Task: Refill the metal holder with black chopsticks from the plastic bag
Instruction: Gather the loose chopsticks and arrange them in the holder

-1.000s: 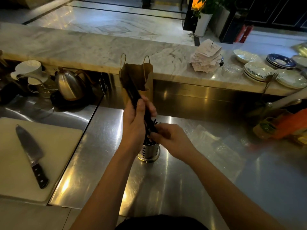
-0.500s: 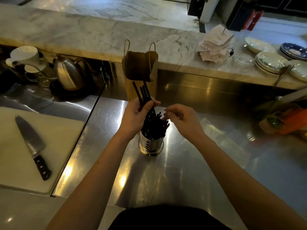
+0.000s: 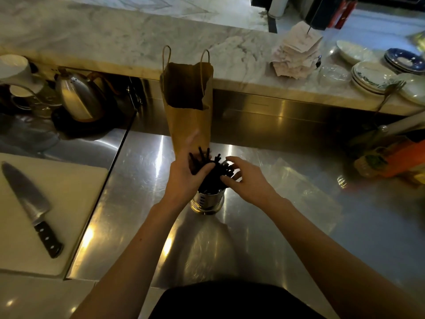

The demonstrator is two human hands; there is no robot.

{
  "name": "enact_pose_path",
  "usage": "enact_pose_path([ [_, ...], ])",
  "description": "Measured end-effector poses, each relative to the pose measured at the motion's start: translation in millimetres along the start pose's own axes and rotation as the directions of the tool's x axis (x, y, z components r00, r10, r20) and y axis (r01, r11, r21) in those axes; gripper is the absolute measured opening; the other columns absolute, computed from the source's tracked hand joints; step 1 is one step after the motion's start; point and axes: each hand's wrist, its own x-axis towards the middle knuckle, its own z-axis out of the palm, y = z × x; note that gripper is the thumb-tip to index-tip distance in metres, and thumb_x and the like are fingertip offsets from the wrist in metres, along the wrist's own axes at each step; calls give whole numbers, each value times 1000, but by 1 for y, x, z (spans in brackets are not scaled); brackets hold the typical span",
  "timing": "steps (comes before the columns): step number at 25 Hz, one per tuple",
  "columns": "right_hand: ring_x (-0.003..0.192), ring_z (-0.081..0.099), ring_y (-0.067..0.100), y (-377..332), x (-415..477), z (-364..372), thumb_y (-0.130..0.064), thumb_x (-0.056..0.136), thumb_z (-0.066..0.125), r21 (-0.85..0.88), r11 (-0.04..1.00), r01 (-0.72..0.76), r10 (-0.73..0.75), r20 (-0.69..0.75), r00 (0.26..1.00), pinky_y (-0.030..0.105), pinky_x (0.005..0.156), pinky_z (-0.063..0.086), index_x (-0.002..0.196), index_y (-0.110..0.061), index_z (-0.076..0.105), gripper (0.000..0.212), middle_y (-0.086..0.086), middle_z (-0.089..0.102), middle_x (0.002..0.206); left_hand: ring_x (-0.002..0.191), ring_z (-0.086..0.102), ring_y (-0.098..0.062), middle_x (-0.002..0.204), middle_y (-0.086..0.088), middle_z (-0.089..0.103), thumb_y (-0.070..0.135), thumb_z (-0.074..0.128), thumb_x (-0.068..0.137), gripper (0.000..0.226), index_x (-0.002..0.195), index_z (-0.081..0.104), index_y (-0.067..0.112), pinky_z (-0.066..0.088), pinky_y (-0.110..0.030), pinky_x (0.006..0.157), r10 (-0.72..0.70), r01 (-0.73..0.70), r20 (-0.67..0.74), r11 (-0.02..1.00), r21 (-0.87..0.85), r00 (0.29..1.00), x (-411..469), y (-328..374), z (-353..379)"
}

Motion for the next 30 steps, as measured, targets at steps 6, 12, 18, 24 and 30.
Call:
enact_pose_path([
  [6,102,68,26,-7,10,5,-30,86,71,87,994,-67,70,-34,997,36,91,55,141,-17,41,64,11,65,121,117,59,-21,132,-8,59,19,53,98,46,141,41,28,48,-27,98,155,-150,-7,966,210,988,0,-5,0],
  [12,84,68,15,-1,18,12,-30,88,67,19,999,-50,51,-53,997,10,67,45,111,-10,66,30,6,71,104,146,23,-21,154,-5,37,47,25,99,58,146,38,16,29,-48,115,166,-367,389,766,528,906,-3,-37,10],
  [18,90,65,11,-9,7,6,-33,94,58,44,993,110,-104,-117,988,27,84,57,135,-28,50,42,2,63,118,149,14,-23,162,-4,17,59,60,83,84,151,24,25,21,-45,119,242,-351,280,818,455,929,-4,-37,4],
  [24,95,53,7,-13,5,7,-40,101,37,-135,979,152,-174,-170,970,21,80,48,147,-29,32,48,1,47,125,145,26,-21,162,4,11,33,70,86,80,150,24,28,37,-36,111,116,-217,274,902,374,955,-6,-48,7],
  [30,121,45,16,-6,7,7,-35,94,54,-218,955,200,-227,-105,968,27,90,47,151,-31,23,64,4,45,137,140,36,-20,156,-3,32,23,73,84,76,148,31,17,34,-39,115,69,-124,181,943,310,981,-5,-58,8],
])
